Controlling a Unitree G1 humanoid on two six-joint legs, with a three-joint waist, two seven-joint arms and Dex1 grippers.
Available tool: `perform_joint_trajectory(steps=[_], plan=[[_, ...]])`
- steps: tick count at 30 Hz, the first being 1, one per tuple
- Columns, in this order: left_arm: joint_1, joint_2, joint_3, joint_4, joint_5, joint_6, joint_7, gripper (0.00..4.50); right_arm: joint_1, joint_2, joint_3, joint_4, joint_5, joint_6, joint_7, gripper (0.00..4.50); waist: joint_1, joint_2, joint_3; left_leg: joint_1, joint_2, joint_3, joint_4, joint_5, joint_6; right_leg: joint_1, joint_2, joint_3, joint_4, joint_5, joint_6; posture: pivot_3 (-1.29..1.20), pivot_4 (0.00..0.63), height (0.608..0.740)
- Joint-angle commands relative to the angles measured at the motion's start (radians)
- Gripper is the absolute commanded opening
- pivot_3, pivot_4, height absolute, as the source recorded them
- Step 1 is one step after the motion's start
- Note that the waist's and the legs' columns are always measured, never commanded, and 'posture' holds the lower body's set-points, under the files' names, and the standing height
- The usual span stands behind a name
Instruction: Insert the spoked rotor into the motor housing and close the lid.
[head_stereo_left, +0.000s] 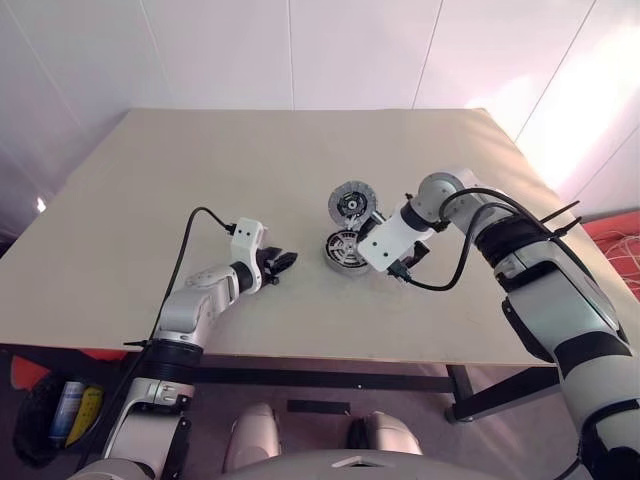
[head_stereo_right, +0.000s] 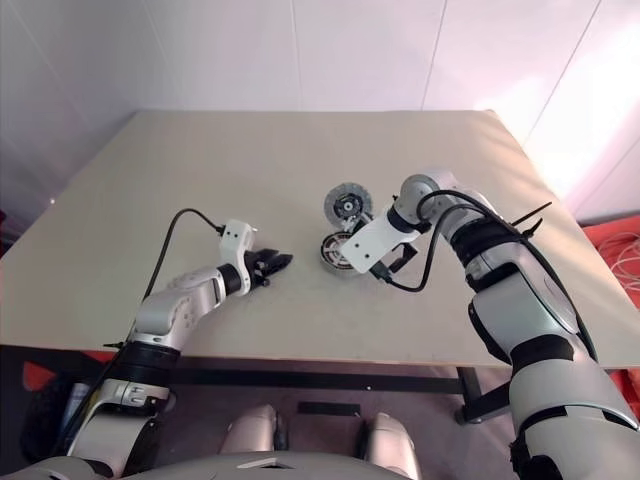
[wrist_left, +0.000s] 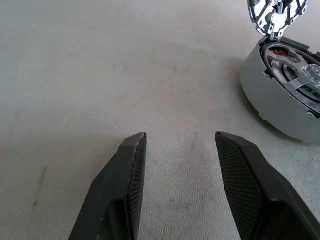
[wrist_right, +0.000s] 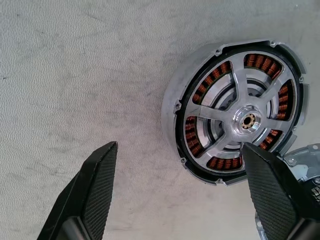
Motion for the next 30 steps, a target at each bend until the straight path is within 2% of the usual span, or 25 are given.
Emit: perform_joint_trajectory(steps=[1,7,20,30], plan=[[-0.024,0.01,0.021,-0.024,-0.006,-0.015,-0.009,2.32,-0.033,-0.003,-0.023,-0.038,0.044,-0.023,0.035,4.48,0.0,0.0,0.0,0.0,0.0,0.0,0.0,0.0,0.0,0.0,0.0,0.0,0.0,0.0,0.0,0.0,0.0,0.74],[-0.023,0.008,0.021,-0.018,-0.006,-0.019,-0.008,2.32,-0.022,-0.021,-0.024,-0.073,0.083,-0.031,0.103,4.48,0.0,0.0,0.0,0.0,0.0,0.0,0.0,0.0,0.0,0.0,0.0,0.0,0.0,0.0,0.0,0.0,0.0,0.74],[-0.018,0.01,0.031,-0.022,-0.006,-0.024,-0.003,2.32,-0.036,-0.001,0.005,0.079,-0.007,-0.067,0.035,4.48,0.0,0.0,0.0,0.0,0.0,0.0,0.0,0.0,0.0,0.0,0.0,0.0,0.0,0.0,0.0,0.0,0.0,0.74],[-0.016,0.01,0.035,-0.023,-0.002,-0.024,-0.005,2.32,-0.033,0.005,0.004,0.095,-0.027,-0.09,0.014,4.48,0.0,0.0,0.0,0.001,0.0,0.0,0.0,0.0,0.0,0.0,0.0,0.0,0.001,0.0,0.0,0.0,0.0,0.74]])
